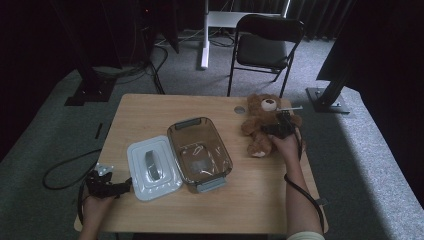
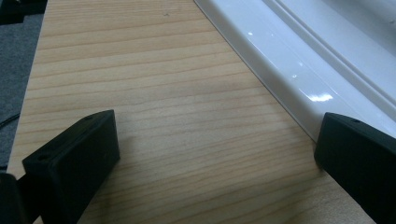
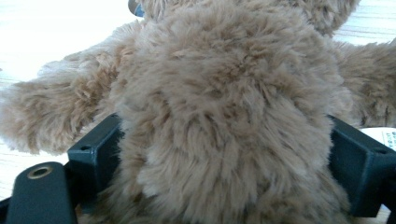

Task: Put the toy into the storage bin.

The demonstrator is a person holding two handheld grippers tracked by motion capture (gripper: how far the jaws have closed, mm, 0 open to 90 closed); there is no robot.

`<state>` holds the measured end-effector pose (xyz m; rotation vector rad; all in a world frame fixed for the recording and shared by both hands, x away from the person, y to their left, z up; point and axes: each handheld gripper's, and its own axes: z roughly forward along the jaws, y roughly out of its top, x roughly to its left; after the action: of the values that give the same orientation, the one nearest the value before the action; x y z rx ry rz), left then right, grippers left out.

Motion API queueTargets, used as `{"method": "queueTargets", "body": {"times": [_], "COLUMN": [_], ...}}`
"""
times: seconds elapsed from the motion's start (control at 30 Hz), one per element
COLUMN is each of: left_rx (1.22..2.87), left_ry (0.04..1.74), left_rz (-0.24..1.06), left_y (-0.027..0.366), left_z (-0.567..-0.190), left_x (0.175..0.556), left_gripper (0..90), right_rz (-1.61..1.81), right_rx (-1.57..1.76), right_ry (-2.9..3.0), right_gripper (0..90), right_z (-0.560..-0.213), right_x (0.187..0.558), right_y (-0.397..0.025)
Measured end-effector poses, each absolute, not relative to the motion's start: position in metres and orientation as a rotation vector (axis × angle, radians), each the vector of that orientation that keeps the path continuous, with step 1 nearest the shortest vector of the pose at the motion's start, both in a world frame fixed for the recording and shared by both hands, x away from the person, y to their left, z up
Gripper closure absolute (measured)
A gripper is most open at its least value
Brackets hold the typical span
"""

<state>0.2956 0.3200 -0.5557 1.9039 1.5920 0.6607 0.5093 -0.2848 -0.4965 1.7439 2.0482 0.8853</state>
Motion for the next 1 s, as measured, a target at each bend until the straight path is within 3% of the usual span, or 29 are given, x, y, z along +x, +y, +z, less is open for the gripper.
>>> {"method": "queueTargets", "body": {"times": [0.17, 0.57, 0.73, 1.0], "left_rx": [1.903, 1.898, 1.897, 1.897], "left_ry": [1.589, 1.601, 1.602, 1.602], "left_rz": [0.660, 0.664, 0.664, 0.665], "left_y": [0.318, 0.316, 0.316, 0.316], "left_z": [-0.556, -0.556, -0.556, -0.556], "left_x": [0.296, 0.295, 0.295, 0.295], "left_gripper": [0.6, 0.6, 0.6, 0.6], "right_rz": [0.863, 0.864, 0.903, 0.958], "right_rx": [1.733, 1.667, 1.659, 1.638], "right_ry": [2.042, 1.978, 1.962, 1.912], "right_gripper": [20.0, 60.9, 66.0, 66.4], "right_z": [-0.497, -0.491, -0.480, -0.455], "right_x": [0.508, 0.498, 0.492, 0.469], "right_y": [-0.282, -0.281, -0.283, -0.285]}}
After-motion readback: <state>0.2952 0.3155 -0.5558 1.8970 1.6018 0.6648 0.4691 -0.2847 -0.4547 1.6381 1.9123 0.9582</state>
